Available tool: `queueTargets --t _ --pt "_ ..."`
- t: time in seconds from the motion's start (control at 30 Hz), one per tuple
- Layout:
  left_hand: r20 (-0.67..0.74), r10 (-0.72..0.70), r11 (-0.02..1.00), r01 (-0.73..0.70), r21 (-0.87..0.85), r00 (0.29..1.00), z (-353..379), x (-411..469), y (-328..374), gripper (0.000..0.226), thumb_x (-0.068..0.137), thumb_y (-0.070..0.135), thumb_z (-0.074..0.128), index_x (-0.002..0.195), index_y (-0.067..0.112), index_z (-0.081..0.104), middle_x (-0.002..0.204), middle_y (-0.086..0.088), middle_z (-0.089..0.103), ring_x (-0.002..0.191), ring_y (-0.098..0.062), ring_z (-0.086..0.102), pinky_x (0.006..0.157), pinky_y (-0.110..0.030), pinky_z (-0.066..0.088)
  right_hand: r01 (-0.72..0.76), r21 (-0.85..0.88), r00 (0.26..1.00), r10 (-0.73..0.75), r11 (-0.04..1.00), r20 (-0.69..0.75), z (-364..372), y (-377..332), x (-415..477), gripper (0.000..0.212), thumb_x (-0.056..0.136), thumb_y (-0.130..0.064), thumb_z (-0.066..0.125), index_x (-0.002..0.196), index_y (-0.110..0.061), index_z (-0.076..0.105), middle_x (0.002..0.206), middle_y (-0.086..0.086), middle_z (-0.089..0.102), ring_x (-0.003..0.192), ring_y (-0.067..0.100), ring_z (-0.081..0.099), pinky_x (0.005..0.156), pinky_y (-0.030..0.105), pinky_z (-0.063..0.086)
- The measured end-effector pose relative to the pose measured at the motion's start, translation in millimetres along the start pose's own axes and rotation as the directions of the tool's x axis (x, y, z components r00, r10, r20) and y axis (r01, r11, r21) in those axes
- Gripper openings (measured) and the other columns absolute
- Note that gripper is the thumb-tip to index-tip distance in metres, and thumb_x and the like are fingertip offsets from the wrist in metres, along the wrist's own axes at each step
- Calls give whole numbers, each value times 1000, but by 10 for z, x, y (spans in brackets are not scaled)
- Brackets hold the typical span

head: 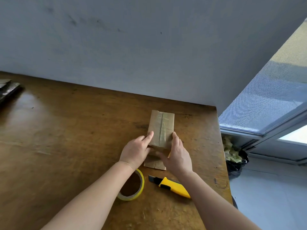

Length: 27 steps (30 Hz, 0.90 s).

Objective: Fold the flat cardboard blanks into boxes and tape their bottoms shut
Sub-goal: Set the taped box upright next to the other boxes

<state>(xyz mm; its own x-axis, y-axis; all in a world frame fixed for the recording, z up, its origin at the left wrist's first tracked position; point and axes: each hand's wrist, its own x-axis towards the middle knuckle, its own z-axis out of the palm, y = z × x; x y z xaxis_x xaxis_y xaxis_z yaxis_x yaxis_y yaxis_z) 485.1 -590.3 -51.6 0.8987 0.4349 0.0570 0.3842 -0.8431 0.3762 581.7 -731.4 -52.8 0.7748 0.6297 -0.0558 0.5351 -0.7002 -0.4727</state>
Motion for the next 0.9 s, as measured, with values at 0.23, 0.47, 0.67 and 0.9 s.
queueTargets --t 0.23,0.47,0.67,0.9 --pt "-18 -4 996 6 90 1000 31 -16 68 64 97 21 50 152 20 18 123 -4 61 93 -20 60 72 -29 51 -8 21 1000 7 1000 25 12 -6 4 85 87 -14 66 151 -18 10 144 6 43 111 25 59 84 35 54" --pt "-125 -229 944 190 -270 965 -29 -70 41 64 91 15 62 147 24 33 121 -4 65 104 -18 62 83 -24 51 -378 596 924 326 708 198 -159 33 95 31 98 -20 45 128 -18 54 127 5 60 109 18 56 85 30 48" --pt "36 -460 616 349 -706 887 -115 -133 -35 65 81 14 74 140 22 48 128 0 63 117 -20 59 100 -38 48 -605 689 787 432 399 441 -270 -31 154 46 91 -49 59 116 -11 60 104 6 65 100 23 62 90 38 52" --pt "396 -438 432 575 -694 807 -206 -148 39 62 84 10 57 143 25 41 138 -2 50 116 -18 52 92 -30 43 -357 778 896 426 517 127 -438 -232 183 62 76 -27 81 125 -28 43 108 -4 53 95 15 57 69 27 54"
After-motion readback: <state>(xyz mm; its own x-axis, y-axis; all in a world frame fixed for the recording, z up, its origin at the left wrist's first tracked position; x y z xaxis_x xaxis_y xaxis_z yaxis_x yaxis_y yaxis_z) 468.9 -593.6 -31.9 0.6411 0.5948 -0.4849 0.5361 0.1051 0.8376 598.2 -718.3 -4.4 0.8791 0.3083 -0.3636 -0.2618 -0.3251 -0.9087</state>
